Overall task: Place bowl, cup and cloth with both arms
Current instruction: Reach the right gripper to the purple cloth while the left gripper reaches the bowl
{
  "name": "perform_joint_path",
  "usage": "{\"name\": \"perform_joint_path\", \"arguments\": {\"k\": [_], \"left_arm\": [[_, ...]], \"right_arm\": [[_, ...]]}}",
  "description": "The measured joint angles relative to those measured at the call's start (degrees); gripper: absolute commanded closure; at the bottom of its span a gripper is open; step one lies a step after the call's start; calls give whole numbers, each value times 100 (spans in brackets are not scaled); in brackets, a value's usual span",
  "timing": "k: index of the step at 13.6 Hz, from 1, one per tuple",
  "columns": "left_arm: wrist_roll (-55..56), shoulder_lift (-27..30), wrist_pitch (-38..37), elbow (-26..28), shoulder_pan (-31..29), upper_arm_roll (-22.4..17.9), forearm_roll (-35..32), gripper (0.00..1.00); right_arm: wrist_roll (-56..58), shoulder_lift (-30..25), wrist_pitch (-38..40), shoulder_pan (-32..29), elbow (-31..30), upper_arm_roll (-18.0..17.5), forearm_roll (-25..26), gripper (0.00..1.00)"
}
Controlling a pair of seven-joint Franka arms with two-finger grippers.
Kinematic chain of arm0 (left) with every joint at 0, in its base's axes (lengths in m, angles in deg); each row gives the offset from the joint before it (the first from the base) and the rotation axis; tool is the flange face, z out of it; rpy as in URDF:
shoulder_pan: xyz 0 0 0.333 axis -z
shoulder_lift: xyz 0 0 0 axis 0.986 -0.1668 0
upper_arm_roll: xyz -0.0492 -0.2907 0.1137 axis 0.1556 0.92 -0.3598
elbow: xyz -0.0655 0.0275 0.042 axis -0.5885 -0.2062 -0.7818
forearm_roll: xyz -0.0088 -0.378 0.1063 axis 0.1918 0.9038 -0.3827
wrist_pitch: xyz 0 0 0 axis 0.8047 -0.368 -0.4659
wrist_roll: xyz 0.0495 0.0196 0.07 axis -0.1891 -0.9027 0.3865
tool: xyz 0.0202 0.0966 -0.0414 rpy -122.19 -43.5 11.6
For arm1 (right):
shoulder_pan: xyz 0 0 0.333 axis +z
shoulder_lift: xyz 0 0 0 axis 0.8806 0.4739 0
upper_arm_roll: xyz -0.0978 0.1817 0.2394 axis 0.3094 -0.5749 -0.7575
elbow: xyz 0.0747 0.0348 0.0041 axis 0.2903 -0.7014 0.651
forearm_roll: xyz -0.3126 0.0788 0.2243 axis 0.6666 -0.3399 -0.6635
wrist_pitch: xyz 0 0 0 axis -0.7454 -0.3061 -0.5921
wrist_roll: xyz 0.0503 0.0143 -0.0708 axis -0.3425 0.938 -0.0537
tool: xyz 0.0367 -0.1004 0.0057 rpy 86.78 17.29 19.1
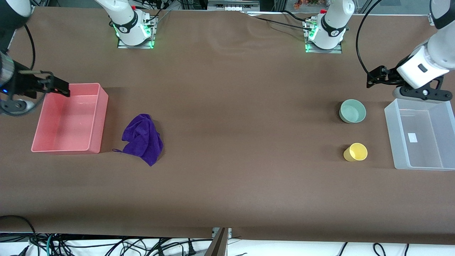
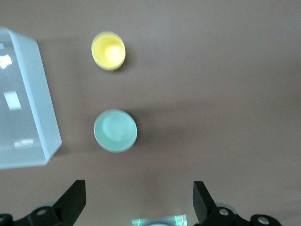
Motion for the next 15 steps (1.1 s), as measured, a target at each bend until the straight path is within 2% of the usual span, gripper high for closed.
{"name": "perform_joint_path", "arguments": {"k": [4,7,10,12,15], "left_arm": [[-515,-396,-350,130,-115,-67,-479,0],[-1141,-875,-99,228,-281,-78,-587,0],[-1977,-1261,909,572,-663,-92,-601,0],[-2405,-1342,1967,1163,-918,-99,-601,0],[-2968,-1393,3660,2148,-1107,-102,-602,0]], "right_arm": [[0,332,-965,15,-1011,-26,0,0],[-2,631,-1912,25,-1627,-213,-4,0],[-17,940,-3031,91,-2188,-398,-46,0],[-17,1131,-3789,111,-2553,-467,-116,0],[-17,1429,-4368,309,-2770,-537,-133,0]]}}
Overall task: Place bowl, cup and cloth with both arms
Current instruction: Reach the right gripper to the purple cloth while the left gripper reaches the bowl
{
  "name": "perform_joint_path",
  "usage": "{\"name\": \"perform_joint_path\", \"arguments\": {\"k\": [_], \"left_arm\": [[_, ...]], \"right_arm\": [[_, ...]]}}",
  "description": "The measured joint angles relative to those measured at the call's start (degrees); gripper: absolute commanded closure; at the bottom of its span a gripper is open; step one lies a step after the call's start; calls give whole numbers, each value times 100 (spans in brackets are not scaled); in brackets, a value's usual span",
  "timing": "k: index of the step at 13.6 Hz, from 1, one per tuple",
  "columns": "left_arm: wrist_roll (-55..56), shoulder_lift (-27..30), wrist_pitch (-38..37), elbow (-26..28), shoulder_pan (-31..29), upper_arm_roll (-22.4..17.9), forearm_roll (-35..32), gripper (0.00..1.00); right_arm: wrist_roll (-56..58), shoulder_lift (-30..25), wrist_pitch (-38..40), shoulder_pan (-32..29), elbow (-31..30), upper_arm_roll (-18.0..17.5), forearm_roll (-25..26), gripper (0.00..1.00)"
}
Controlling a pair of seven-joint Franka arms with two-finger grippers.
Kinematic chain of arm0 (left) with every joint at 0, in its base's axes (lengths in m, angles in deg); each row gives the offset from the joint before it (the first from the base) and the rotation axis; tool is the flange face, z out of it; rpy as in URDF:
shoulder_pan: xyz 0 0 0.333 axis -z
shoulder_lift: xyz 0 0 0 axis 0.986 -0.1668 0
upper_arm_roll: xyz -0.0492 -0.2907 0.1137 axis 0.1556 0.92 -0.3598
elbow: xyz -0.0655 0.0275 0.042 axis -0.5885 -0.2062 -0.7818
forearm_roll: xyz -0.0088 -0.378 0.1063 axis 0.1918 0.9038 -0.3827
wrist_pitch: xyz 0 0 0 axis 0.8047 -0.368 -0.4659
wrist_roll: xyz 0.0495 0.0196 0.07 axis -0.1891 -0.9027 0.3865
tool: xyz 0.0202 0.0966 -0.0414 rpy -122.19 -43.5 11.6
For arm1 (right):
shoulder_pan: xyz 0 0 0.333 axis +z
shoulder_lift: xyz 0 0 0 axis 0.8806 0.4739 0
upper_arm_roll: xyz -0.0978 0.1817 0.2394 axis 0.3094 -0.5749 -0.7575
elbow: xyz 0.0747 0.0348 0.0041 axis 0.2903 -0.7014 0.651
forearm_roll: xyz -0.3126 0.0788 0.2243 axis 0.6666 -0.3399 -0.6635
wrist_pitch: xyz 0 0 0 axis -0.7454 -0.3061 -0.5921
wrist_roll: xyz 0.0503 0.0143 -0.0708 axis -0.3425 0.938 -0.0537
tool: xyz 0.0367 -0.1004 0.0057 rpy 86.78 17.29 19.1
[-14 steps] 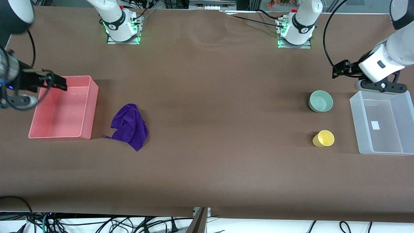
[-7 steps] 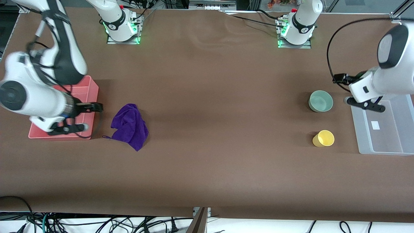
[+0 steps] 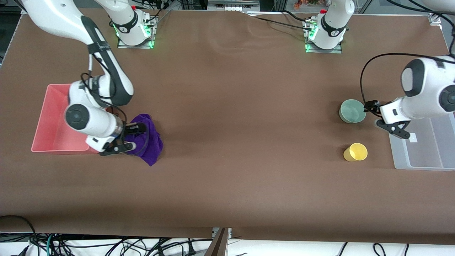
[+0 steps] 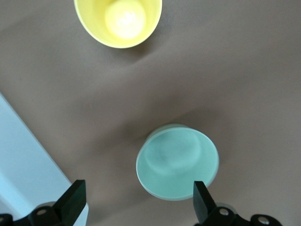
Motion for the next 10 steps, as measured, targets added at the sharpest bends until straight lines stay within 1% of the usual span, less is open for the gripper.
{"name": "perform_joint_path", "arguments": {"k": [1,3,4,5,6,7,8,10], "left_arm": [[-151,-34,529,306,-41,-1,0,6],[-519,-215,1469,788,-155,-4,-53,31],[-715,-352,1769,899,-236,-5,-122,56],[-885,-498,1951,933,-323,-7,-147,94],[-989,-616,2045,931,-387,-8,-159,100],[-1046,-691,2086,928,-421,-8,-170,100],[-1069,-724,2098,923,-426,-6,-174,100],[-1072,-729,2098,916,-426,10,-174,100]], "right_arm": [[0,92,-148,84,-34,-7,-3,0],[-1,272,-570,217,-203,-13,-7,0],[0,364,-813,254,-329,-13,-7,0],[4,453,-1034,274,-455,-13,-7,3],[12,528,-1193,280,-557,-12,-6,23],[23,578,-1289,280,-622,-12,-5,63],[64,590,-1335,280,-643,-8,-3,100],[140,568,-1335,278,-643,3,-3,100]]}}
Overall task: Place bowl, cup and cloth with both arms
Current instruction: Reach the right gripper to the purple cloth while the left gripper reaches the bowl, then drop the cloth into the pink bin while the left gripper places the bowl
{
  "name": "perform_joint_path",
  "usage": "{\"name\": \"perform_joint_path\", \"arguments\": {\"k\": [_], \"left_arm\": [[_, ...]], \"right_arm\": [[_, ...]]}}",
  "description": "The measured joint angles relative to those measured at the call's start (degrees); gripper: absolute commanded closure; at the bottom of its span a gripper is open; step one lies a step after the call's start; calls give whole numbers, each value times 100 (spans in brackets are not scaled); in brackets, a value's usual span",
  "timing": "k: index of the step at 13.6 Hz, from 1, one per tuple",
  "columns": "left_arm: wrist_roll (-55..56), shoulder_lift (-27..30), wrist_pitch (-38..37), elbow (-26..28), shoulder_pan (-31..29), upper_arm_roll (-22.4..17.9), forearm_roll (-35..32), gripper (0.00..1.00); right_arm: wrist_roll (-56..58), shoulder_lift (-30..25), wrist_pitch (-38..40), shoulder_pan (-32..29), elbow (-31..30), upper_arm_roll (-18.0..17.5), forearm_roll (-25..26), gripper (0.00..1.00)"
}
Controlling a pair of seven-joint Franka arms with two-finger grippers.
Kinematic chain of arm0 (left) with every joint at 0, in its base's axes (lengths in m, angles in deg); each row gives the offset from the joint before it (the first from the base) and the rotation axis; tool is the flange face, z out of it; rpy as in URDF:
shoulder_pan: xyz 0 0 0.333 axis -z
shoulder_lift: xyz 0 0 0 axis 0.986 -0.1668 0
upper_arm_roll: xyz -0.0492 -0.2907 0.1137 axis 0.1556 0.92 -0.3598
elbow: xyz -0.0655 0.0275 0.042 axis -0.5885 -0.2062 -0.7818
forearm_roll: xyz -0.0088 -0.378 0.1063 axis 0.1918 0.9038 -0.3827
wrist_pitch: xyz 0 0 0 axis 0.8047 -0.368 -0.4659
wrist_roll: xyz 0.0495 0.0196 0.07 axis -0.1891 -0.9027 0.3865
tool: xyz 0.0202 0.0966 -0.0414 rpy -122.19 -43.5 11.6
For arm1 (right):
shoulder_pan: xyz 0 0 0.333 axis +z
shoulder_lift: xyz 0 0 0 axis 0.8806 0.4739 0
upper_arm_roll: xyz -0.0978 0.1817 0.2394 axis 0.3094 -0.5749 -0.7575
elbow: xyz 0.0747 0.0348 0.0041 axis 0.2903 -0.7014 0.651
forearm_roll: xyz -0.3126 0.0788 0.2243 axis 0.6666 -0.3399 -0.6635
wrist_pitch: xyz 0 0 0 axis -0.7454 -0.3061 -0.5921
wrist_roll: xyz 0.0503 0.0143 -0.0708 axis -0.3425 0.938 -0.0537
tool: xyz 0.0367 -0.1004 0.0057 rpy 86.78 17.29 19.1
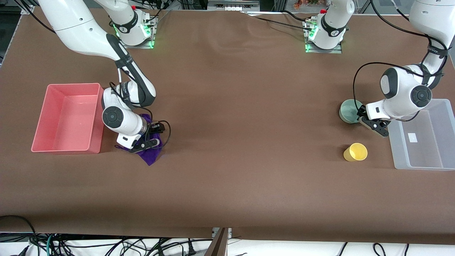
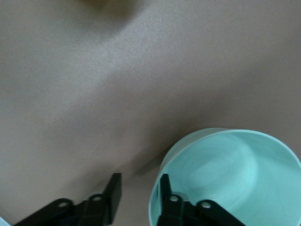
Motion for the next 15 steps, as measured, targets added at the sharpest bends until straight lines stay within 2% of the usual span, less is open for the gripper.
{"name": "perform_joint_path", "arguments": {"k": [3,5,6,8,10,13,15], "left_arm": [[-2,41,-156,-68,0,36,0,100],[-1,238,-814,-302,0,99,0,100],[3,386,-1427,-558,1,141,8,100],[3,647,-2805,-1320,-3,165,11,100],[-39,736,-3571,-2105,-109,150,10,100],[-621,499,-3664,-2848,-615,104,-193,100],[-1190,-48,-3651,-3428,-1050,90,-286,100]], "right_arm": [[17,-105,14,-1,8,7,0,100],[41,-182,240,-3,108,19,0,100],[45,-229,550,-7,266,29,0,100],[106,-337,1552,-25,833,63,2,100],[350,-466,2920,-38,1657,212,5,100],[1466,-595,4834,-69,2837,826,9,100],[2233,-611,5600,-93,3279,1381,9,100]]}}
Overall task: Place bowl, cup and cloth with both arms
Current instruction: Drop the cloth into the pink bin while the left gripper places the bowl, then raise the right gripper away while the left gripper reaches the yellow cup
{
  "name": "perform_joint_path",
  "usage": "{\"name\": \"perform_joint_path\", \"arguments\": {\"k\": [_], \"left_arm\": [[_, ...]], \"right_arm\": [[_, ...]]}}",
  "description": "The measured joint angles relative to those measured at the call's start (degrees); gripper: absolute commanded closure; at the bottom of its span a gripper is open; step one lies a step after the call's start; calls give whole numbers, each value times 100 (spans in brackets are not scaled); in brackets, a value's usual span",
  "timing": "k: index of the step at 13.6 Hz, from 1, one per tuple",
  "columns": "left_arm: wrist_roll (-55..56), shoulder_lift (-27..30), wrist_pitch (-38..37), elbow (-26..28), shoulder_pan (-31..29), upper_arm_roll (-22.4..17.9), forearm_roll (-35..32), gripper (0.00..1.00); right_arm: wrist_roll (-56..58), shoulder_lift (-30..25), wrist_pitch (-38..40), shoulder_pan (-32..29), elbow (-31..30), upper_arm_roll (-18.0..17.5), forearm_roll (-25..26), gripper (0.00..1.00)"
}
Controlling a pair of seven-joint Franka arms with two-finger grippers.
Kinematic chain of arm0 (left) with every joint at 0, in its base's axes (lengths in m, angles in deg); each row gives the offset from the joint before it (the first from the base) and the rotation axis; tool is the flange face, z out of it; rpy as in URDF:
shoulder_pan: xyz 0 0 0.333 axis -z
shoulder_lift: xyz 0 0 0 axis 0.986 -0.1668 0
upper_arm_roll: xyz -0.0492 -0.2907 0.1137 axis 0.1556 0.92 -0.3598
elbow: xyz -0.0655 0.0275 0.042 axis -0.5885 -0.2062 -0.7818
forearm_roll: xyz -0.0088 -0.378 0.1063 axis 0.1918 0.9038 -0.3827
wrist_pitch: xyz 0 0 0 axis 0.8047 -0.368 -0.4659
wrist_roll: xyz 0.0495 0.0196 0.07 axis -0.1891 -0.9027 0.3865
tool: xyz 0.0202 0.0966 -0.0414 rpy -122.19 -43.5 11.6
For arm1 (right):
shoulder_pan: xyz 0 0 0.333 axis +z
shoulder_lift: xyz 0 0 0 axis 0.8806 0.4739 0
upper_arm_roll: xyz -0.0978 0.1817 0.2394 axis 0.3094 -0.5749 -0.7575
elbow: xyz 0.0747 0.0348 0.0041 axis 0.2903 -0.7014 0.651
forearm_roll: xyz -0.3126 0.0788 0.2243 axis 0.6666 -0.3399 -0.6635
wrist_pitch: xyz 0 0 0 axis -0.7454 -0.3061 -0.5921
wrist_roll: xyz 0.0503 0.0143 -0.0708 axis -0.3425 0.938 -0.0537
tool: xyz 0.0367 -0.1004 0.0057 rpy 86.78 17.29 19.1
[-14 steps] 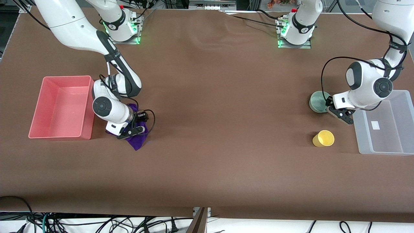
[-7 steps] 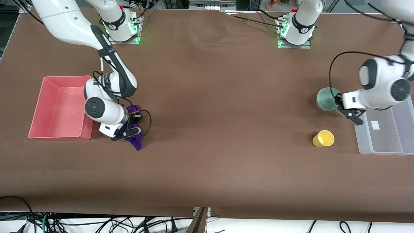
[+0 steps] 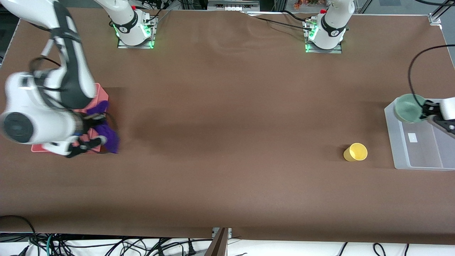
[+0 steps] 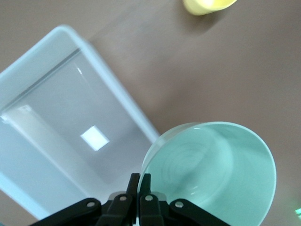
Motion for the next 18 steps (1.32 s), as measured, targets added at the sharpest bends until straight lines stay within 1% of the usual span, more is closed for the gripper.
{"name": "perform_joint_path", "arguments": {"k": [2,4,5,6,7,8,9,11,12,14,16,18], "left_arm": [[-415,-723,220,-509,-375,-6,0,100],[-555,-1342,1011,-706,-623,-6,-1,100],[-646,-1596,1435,-729,-717,-4,-1,100],[-736,-1805,1761,-743,-792,-1,-1,73],[-787,-1959,1943,-761,-845,2,-1,1],[-813,-2054,2015,-781,-874,3,0,0],[-818,-2095,2027,-799,-880,12,9,0],[-827,-2076,1987,-879,-876,76,19,0],[-827,-2030,1825,-970,-865,138,23,0],[-744,-1762,1172,-1211,-779,390,45,0],[-78,-1312,396,-1341,-513,667,57,0],[924,-993,49,-1337,-150,886,58,0]], "right_arm": [[564,-5,346,-25,129,575,2,100],[1003,9,518,-53,110,1038,2,100],[1101,25,549,-62,54,1201,2,100],[1141,57,529,-63,-48,1333,2,100],[1146,103,409,-62,-206,1440,1,100],[1149,156,201,-64,-412,1534,1,59],[1152,208,-3,-71,-618,1603,1,1],[1152,308,-217,-96,-870,1647,-6,0],[1152,318,-242,-98,-886,1647,-32,0],[1151,232,-250,-85,-775,1646,-315,0],[1150,31,-176,-58,-454,1585,-563,0],[833,-269,117,-39,-61,1343,-735,0]]}}
